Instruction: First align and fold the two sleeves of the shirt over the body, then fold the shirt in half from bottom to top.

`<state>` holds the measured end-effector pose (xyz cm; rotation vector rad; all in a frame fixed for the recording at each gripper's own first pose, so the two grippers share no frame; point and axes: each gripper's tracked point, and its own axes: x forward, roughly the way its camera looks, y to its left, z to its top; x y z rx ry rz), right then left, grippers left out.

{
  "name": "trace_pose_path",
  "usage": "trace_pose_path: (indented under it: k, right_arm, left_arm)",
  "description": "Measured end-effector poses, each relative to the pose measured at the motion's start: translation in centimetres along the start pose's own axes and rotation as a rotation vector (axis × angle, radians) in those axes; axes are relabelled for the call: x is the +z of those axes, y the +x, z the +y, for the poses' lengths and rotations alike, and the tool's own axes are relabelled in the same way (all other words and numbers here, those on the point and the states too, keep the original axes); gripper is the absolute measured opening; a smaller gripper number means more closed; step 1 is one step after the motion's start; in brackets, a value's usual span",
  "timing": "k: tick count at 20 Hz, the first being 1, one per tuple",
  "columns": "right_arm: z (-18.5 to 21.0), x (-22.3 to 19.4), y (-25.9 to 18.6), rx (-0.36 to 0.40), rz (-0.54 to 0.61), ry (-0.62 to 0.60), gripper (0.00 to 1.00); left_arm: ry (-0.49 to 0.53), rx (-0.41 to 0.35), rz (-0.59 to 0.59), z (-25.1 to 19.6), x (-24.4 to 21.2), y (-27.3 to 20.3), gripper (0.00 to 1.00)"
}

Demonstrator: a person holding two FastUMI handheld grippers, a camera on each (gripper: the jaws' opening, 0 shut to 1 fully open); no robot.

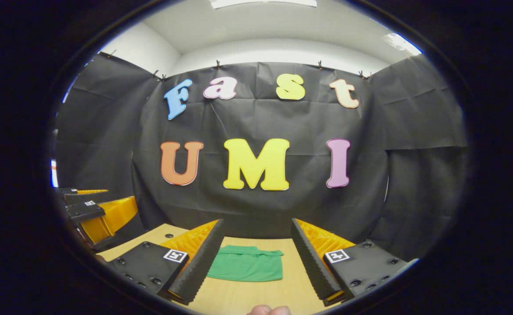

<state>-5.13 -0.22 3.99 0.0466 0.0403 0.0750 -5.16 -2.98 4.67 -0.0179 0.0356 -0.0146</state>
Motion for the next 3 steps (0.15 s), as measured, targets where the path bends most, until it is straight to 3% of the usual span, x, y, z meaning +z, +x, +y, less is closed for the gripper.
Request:
trace_pose_path:
  k: [1,2,3]
  right_arm:
    - [0.06,0.08,-0.07,-0.003,-0.001,0.001,0.98]
    - [0.07,0.14,-0.03,-0.005,-0.001,-0.002,0.96]
    - [0.01,0.04,-0.16,-0.006,0.000,-0.007,0.97]
  left_arm:
    - [0.002,0.001,0.001,0.09,-0.09,-0.13,0.88]
    - [0.002,0.000,-0.002,0.04,-0.01,-0.14,0.88]
    - [0.003,0.001,-0.001,0.09,0.04,-0.22,0.98]
